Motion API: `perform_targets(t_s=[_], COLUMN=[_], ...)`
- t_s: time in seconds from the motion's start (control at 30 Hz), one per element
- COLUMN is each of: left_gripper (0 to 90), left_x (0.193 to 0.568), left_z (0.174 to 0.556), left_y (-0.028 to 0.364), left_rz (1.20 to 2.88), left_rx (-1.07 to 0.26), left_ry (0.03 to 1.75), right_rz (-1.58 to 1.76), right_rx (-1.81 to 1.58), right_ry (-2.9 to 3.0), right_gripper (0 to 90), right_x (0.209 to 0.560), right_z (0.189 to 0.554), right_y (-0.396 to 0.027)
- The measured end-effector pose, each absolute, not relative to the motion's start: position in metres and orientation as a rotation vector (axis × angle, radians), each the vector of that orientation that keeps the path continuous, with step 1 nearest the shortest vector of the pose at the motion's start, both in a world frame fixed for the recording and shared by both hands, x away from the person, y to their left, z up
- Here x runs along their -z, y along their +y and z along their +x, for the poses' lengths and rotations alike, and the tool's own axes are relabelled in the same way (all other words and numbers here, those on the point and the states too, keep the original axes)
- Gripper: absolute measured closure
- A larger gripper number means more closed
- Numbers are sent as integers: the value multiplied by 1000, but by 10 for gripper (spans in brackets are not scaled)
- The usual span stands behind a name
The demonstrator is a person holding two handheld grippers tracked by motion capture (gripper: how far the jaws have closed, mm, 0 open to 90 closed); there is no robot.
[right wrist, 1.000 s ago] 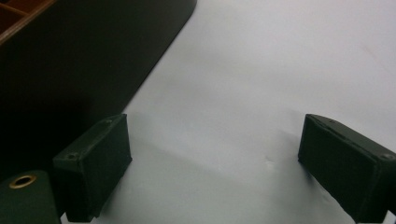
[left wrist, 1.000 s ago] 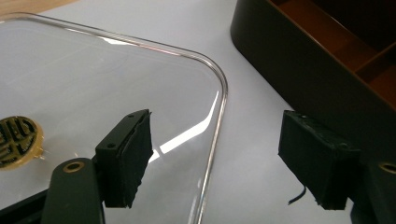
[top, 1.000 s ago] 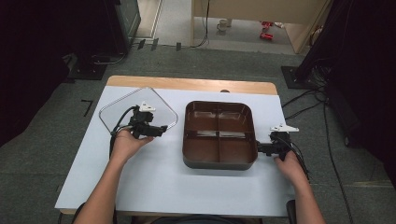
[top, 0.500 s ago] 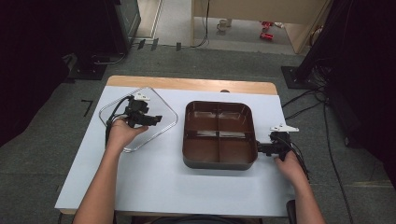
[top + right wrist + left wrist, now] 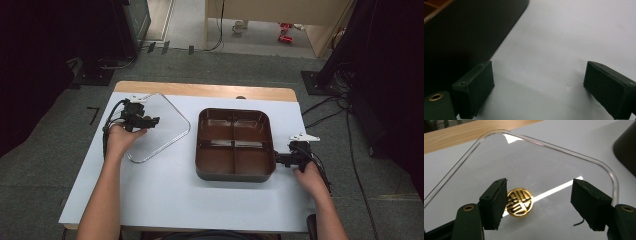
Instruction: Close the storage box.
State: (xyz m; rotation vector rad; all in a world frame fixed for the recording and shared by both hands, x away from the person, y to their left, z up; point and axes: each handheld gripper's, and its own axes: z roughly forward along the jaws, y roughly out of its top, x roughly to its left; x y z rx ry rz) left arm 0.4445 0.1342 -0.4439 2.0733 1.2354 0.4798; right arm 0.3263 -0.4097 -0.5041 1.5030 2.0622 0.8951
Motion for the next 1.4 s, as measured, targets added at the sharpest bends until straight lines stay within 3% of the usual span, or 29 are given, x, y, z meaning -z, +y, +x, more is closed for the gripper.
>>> perform_targets(t_s=[0.37, 0.77, 1.4], left_gripper=[406, 578, 593], left_x=[464, 476, 460], left_z=[449, 450, 446], left_y=[139, 142, 135], left_rz=[2075, 2044, 2102], left_rx=[-498, -496, -453], left_ry=[1303, 1336, 1306], right_rz=[1503, 1504, 1503], right_rx=[-895, -896, -895], right_ry=[2062, 2061, 2062], right_gripper=[88, 88, 88], right_x=[504, 504, 504], right_z=[326, 326, 326], right_y=[-410, -410, -410])
